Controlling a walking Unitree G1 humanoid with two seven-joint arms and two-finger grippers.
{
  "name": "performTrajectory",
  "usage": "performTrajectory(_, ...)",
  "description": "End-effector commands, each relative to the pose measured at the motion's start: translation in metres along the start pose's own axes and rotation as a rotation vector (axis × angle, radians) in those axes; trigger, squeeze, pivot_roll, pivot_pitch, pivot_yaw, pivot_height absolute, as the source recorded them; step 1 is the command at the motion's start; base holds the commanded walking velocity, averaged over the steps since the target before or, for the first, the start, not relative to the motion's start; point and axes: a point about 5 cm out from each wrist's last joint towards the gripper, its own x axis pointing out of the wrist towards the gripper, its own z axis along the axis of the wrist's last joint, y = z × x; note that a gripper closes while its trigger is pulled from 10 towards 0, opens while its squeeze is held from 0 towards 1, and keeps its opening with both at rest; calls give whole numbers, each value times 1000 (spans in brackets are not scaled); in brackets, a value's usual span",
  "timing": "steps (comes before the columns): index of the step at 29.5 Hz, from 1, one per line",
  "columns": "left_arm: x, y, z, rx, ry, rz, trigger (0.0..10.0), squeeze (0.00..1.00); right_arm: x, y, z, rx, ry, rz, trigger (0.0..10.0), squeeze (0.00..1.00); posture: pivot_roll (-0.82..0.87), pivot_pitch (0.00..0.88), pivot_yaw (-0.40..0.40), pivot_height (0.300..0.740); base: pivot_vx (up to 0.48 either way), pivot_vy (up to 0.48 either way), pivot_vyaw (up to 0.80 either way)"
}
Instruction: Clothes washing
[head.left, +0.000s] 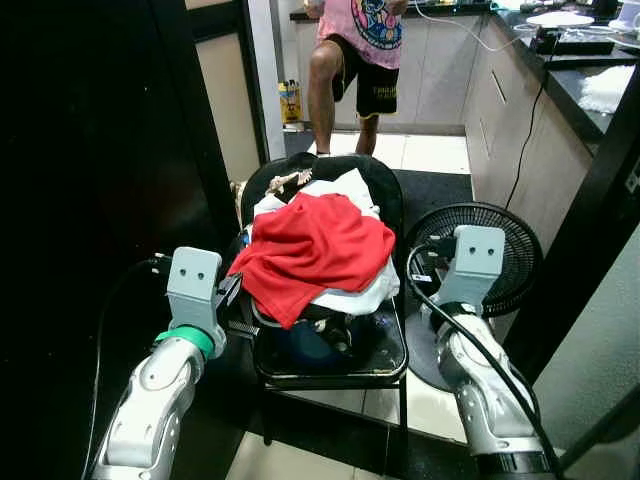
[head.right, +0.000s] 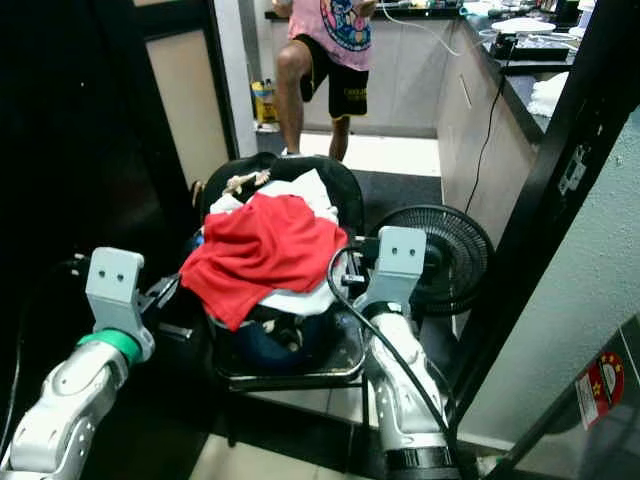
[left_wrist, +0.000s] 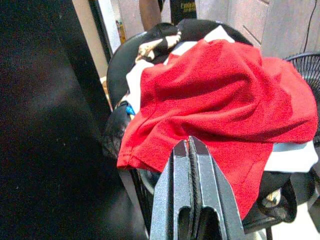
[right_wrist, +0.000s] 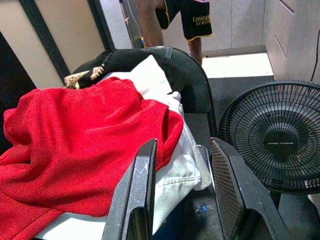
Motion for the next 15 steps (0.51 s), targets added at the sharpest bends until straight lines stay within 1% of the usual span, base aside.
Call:
performTrajectory(1, -2, 1, 0, 18, -14, -2, 10000, 0, 0, -2, -2, -2, 8, -2, 10000, 0, 4, 44, 122, 740, 0, 0, 0)
performTrajectory(6, -1, 0, 2, 15, -33, 3, 10000, 0, 3, -1, 0, -4, 13, 19, 10000, 0, -5, 42, 92, 740, 0, 0, 0)
performTrajectory(9, 0, -1, 2, 6, -36, 8, 10000, 0, 4, 0, 1, -8, 16, 33, 10000, 0, -7, 43, 83, 740, 292, 0, 0)
performTrajectory(11, 0, -4, 2, -12, -39, 14, 10000, 0, 5, 0, 2, -7, 22, 46, 10000, 0, -10, 42, 66, 740, 399, 0, 0)
performTrajectory(15, 0, -5, 2, -22, -43, 21, 10000, 0, 6, -1, 1, -10, 27, 50, 10000, 0, -13, 41, 51, 740, 411, 0, 0)
